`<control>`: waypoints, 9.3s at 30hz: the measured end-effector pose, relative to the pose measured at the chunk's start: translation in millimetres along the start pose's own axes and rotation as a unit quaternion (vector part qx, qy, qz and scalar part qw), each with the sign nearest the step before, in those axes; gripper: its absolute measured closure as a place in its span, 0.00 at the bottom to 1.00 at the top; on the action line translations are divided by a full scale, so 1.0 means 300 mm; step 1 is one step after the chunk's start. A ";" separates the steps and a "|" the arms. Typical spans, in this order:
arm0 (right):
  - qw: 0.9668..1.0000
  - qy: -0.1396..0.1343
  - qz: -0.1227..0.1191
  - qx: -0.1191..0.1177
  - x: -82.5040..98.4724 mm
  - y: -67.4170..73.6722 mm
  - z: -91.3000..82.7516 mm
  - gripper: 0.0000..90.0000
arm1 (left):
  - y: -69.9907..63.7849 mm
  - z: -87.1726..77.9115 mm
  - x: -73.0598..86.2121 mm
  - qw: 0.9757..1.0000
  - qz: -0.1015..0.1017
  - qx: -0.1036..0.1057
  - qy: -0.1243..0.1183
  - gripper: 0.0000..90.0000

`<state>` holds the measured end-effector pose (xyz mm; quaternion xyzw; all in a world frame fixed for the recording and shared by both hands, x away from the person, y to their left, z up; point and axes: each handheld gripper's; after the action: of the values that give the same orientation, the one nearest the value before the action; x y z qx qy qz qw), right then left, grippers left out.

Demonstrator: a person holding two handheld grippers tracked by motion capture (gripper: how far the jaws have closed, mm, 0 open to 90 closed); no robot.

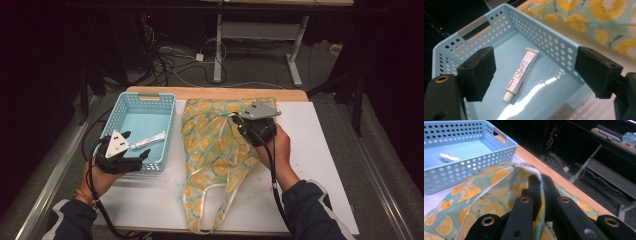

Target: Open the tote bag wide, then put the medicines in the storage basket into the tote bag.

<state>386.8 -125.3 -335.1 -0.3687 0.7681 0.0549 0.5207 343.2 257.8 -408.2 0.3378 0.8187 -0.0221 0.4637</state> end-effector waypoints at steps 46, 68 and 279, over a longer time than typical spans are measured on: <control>0.999 -0.014 -0.014 -0.028 -0.029 0.030 0.020 0.99 | 0.192 0.417 -0.056 0.946 0.044 0.104 0.303 0.77; 1.000 -0.008 -0.013 -0.007 -0.039 0.009 0.011 0.99 | -0.004 0.040 -0.158 0.994 0.061 0.090 -0.019 0.78; 0.992 0.070 -0.044 -0.098 0.543 -0.009 -0.196 1.00 | -0.394 0.209 0.029 0.964 0.105 0.230 0.081 0.96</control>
<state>313.4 -237.9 -444.6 -0.4543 0.7766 0.0810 0.4289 319.0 149.5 -483.3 0.5200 0.7864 -0.1332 0.3057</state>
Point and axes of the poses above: each handheld gripper's, and its own axes: z roughly forward along the jaws, x roughly out of its underside, y roughly to its left, and after that the axes turned 1 degree about y, right-handed
